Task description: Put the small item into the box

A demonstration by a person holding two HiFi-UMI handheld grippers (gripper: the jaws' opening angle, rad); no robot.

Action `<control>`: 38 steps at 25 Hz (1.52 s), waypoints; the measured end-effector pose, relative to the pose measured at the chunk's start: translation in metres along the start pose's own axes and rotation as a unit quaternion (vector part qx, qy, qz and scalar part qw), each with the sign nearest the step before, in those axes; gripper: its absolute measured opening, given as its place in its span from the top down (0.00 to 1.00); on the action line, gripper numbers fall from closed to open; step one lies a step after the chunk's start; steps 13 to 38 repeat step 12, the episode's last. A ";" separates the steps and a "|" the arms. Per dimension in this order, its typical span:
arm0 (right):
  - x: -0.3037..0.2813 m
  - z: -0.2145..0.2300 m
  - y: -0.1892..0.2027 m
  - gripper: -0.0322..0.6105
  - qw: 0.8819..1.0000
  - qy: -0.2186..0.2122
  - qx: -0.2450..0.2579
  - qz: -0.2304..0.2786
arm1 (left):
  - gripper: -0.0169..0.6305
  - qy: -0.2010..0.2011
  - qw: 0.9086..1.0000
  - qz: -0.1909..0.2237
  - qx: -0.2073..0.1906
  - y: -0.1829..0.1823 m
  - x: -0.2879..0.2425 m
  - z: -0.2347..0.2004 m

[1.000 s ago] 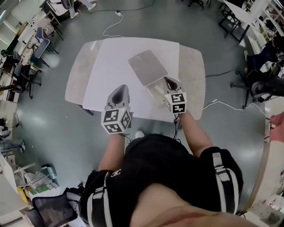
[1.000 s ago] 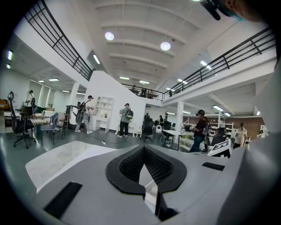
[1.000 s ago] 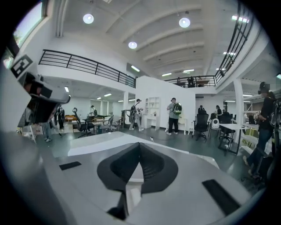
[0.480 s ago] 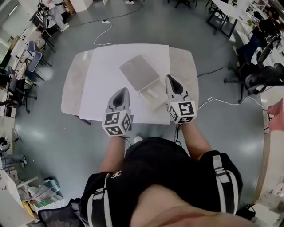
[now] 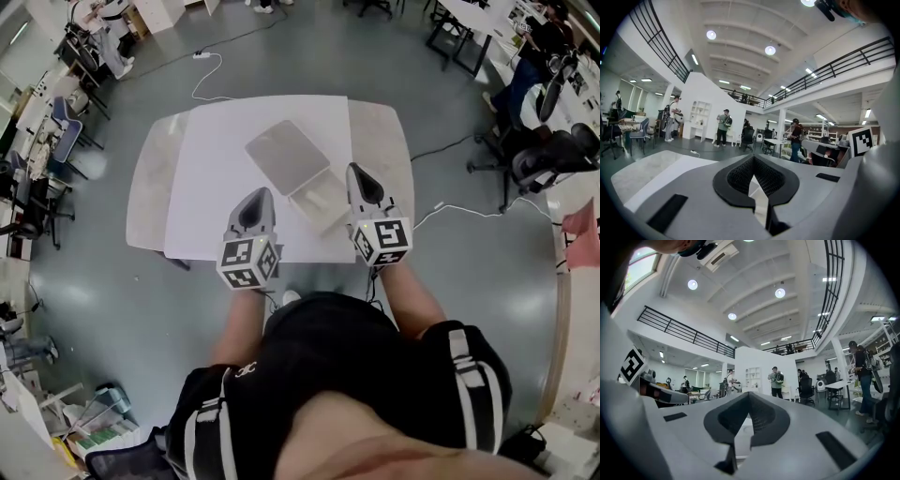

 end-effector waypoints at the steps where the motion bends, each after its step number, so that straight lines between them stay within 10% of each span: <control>1: 0.001 -0.001 0.001 0.93 1.000 0.000 0.001 0.000 | 0.95 0.001 1.000 -0.001 0.000 0.001 0.001 0.000; 38: -0.003 -0.013 0.003 0.93 1.000 -0.010 0.006 -0.003 | 0.95 0.009 1.000 0.000 0.005 -0.001 0.006 -0.001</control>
Point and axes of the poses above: the fingertips, and each gripper's own axes: x backward along the fingers, z to its right, y out of its underside, the point moved 7 cm from there along x, backward along the fingers, and after that the axes turned 8 degrees about -z, right-handed, at the moved point
